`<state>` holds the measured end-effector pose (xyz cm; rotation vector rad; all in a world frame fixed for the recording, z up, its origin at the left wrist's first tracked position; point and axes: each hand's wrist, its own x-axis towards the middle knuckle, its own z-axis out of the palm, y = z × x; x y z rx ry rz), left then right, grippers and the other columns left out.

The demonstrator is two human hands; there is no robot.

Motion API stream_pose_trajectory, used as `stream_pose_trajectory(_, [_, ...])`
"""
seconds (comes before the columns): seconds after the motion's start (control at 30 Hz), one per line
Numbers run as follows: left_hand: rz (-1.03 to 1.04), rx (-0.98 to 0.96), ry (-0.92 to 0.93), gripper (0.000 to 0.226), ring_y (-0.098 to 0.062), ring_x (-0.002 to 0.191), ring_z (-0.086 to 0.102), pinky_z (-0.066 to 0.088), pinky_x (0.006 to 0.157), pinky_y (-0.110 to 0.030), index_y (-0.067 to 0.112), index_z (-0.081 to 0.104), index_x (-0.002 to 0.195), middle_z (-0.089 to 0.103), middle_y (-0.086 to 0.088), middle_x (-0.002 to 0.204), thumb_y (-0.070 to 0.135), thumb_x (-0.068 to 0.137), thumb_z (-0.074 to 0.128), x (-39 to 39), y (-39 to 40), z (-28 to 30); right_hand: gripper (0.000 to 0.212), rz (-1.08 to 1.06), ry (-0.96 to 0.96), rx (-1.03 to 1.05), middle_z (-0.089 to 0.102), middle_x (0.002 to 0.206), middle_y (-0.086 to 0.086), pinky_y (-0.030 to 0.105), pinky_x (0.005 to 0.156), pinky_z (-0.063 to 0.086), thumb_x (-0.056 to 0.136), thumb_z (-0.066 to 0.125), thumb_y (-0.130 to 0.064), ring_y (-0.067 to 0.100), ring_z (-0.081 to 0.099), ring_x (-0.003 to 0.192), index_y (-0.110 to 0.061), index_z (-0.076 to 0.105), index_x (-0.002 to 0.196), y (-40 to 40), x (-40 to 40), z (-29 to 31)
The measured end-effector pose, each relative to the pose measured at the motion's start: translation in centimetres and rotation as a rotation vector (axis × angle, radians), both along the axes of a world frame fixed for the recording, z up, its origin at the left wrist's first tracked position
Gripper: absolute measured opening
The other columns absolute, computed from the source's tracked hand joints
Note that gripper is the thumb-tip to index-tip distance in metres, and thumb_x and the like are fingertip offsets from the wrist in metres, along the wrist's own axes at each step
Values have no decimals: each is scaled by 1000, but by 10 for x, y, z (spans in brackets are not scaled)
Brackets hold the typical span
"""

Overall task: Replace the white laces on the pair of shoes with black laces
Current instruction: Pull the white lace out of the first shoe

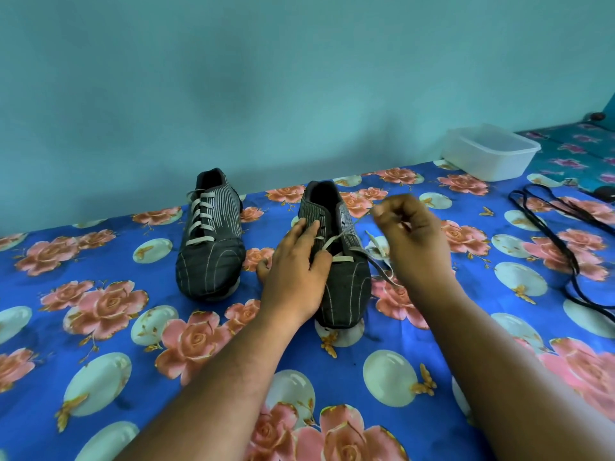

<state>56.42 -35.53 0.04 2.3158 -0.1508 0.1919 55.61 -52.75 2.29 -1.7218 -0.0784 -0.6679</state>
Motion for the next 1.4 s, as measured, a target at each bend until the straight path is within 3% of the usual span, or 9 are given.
stream_pose_trajectory(0.13, [1, -12, 11, 52, -8, 152, 19, 7, 121, -56, 41, 37, 154, 22, 17, 166, 34, 102, 45, -1, -1, 2, 13, -157, 35, 228, 58, 81, -14, 24, 76, 44, 98, 66, -27, 6, 51, 76, -28, 60, 86, -18, 6, 5])
stream_pose_trajectory(0.33, [-6, -4, 12, 52, -8, 153, 18, 6, 121, -56, 42, 36, 154, 20, 17, 167, 36, 103, 44, 0, 0, 1, 41, -149, 240, -469, 59, 130, -6, 50, 108, 35, 89, 65, -57, 24, 41, 130, -39, 61, 127, -10, 8, -14])
stream_pose_trajectory(0.57, [-7, 4, 7, 52, -9, 153, 19, 7, 121, -56, 42, 35, 154, 20, 17, 167, 37, 103, 44, 1, -1, 0, 6, -17, 123, -570, 64, 103, -19, 50, 101, 38, 91, 68, -44, 16, 42, 117, -39, 66, 94, 1, 5, -18])
stream_pose_trajectory(0.73, [-14, -27, 0, 67, -6, 152, 21, 10, 120, -54, 40, 39, 153, 24, 17, 166, 50, 87, 34, 1, 0, 0, 13, -69, -44, 66, 63, 80, -20, 15, 75, 44, 99, 64, -22, -2, 55, 77, -25, 63, 87, -4, 1, 3])
stream_pose_trajectory(0.83, [-7, -30, -3, 69, -6, 152, 21, 10, 120, -56, 41, 40, 152, 24, 18, 166, 50, 84, 32, 1, -1, 1, 12, -210, -59, 323, 54, 77, -8, 14, 66, 42, 103, 58, -20, -1, 47, 65, -16, 58, 92, -18, 5, 6])
stream_pose_trajectory(0.93, [-15, -7, -1, 56, -7, 152, 20, 9, 120, -56, 40, 38, 153, 22, 16, 166, 43, 97, 41, 2, 0, -1, 8, -265, 105, 132, 61, 97, -8, 34, 84, 47, 98, 61, -35, 10, 55, 89, -28, 59, 100, -25, 14, -8])
stream_pose_trajectory(1.07, [-20, -13, 3, 63, -8, 152, 20, 8, 120, -56, 41, 37, 153, 21, 17, 167, 47, 91, 35, 0, 0, -1, 51, -160, 231, -413, 53, 139, -10, 47, 109, 34, 85, 60, -64, 21, 40, 133, -45, 52, 133, -11, 12, -21])
stream_pose_trajectory(1.23, [-21, -25, 7, 63, -8, 152, 20, 10, 120, -59, 41, 38, 153, 21, 17, 166, 48, 91, 36, 1, -1, -1, 19, -23, 169, -537, 65, 112, -18, 50, 102, 39, 87, 67, -55, 17, 43, 119, -42, 69, 101, 7, 6, -23])
stream_pose_trajectory(1.4, [-24, -26, 5, 65, -6, 152, 21, 12, 120, -58, 42, 38, 153, 23, 18, 166, 50, 88, 35, 3, -2, -1, 10, 10, 108, -457, 64, 98, -20, 33, 93, 36, 91, 72, -39, 18, 46, 113, -38, 64, 85, 0, 6, -17])
